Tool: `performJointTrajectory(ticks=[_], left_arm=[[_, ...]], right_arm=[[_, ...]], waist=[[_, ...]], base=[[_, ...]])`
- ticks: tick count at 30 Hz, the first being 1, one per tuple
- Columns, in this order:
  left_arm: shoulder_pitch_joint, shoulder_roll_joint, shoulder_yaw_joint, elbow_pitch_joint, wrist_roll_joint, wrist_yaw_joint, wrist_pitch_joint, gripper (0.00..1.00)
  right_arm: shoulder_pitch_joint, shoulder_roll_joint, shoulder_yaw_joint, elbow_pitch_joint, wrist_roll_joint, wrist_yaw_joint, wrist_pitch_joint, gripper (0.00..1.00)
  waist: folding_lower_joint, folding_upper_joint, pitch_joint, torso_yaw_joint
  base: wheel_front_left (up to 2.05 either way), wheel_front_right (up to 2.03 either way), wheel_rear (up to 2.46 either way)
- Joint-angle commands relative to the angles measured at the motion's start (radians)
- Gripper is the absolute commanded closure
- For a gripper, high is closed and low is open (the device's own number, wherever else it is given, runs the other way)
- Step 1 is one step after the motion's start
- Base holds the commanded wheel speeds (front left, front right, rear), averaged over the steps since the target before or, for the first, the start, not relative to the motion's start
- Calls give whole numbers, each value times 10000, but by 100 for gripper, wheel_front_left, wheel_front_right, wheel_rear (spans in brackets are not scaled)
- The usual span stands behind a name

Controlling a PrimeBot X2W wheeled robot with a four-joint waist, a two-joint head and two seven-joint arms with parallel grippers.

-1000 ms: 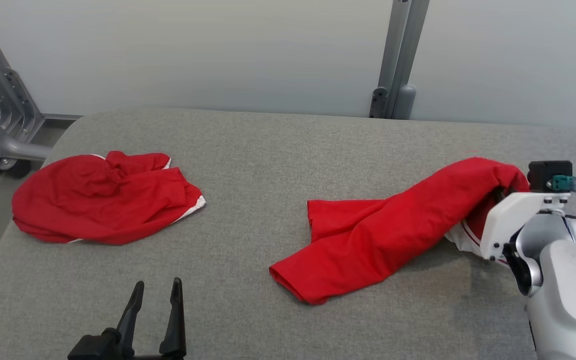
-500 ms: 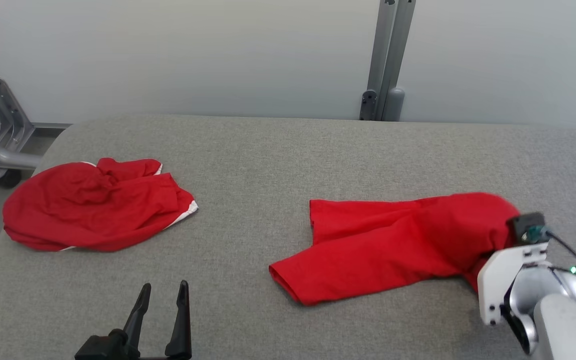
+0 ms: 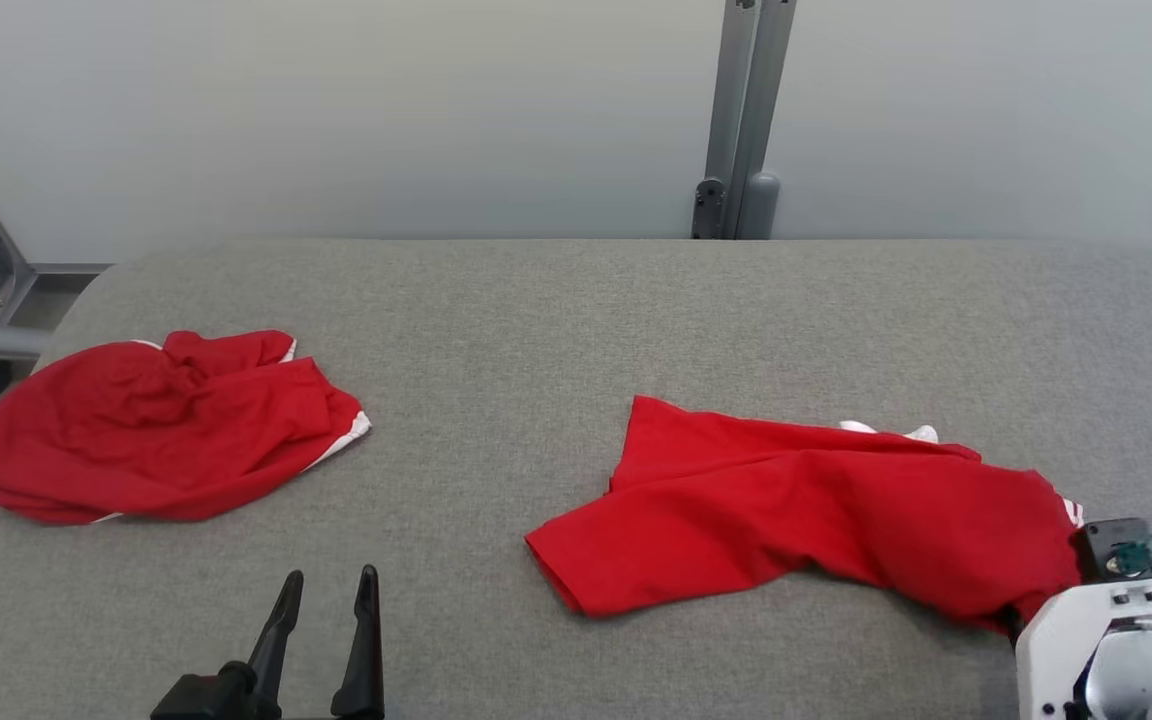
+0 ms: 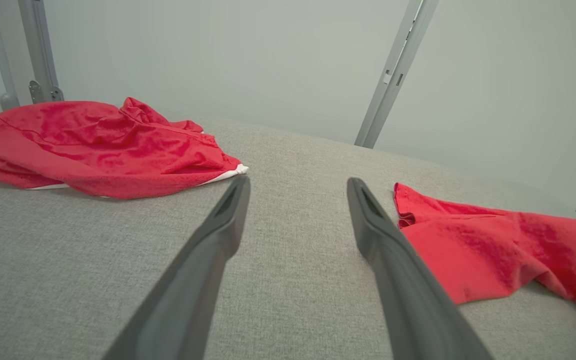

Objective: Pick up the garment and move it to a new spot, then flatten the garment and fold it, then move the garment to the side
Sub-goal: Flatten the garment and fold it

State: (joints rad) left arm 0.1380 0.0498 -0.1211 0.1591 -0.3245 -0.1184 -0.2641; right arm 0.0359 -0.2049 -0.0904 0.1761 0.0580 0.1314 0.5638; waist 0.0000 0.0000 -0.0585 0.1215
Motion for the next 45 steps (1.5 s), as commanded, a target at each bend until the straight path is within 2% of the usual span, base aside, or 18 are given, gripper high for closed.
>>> performJointTrajectory(ticks=[1, 4, 9, 16, 20, 27, 31, 34, 40, 45], left_arm=[[61, 15, -8, 23, -85, 8, -5, 0], [-51, 15, -35, 69, -115, 32, -4, 0], [-69, 15, 38, 151, -113, 71, -5, 0], [-38, 15, 195, 226, -39, 121, -5, 0], [-54, 15, 309, 298, 8, 121, -5, 0], [-228, 15, 372, 741, 245, 55, -5, 0], [-1157, 227, -77, 1497, 314, -30, 337, 0], [-2258, 220, -304, 2301, 77, -68, 1237, 0], [-4763, 103, -726, 4334, -542, -90, 3415, 0], [-6100, 58, -812, 5699, -1169, -4, 4451, 0]], right_arm=[[109, 174, -267, -387, 95, -14, -511, 0], [316, 674, -743, -1224, 160, -14, -1889, 0], [718, 1244, -995, -2161, 268, -14, -3573, 0], [1249, 1414, -419, -2920, 338, -14, -5734, 0], [1532, 1435, -96, -2805, 316, -14, -6474, 0], [1475, 1233, 507, -2299, 582, -12, -6844, 0], [1217, 1093, 825, -2218, 737, -12, -6774, 0], [1043, 1016, 1111, -2212, 831, -12, -6739, 0], [743, 1018, 1750, -2139, 905, -12, -6575, 0], [556, 1066, 2088, -2171, 1003, -12, -6484, 0]], waist=[[0, 0, -2, -131], [0, 0, -18, -298], [0, 0, -93, -659], [0, 0, -255, -1193], [0, 0, -359, -1442], [0, 0, -376, -1808], [0, 0, -213, -2022], [0, 0, 3, -2287], [0, 0, 522, -3270], [0, 0, 919, -4051]], base=[[0, 0, 0], [0, 0, 0], [0, 0, 0], [0, 0, 0], [0, 0, 0], [0, 0, 0], [0, 0, 0], [0, 0, 0], [0, 0, 0], [0, 0, 0]])
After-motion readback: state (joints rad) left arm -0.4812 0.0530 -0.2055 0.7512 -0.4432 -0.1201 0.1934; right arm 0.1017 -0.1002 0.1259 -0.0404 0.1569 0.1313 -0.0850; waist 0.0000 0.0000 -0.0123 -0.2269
